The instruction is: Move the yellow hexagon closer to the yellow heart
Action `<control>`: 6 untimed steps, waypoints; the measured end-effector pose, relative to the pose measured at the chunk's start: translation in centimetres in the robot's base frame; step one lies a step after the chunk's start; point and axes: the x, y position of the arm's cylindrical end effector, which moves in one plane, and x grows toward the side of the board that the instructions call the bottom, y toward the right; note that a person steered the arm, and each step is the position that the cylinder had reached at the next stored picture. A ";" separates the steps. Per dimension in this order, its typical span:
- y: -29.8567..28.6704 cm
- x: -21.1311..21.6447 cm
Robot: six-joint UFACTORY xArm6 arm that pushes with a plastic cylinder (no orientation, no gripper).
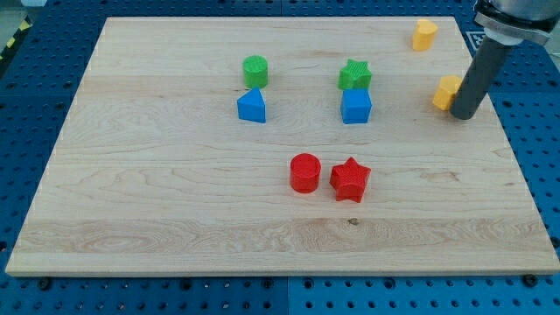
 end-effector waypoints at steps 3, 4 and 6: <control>-0.3 -0.7; -0.5 -1.2; -2.4 -1.3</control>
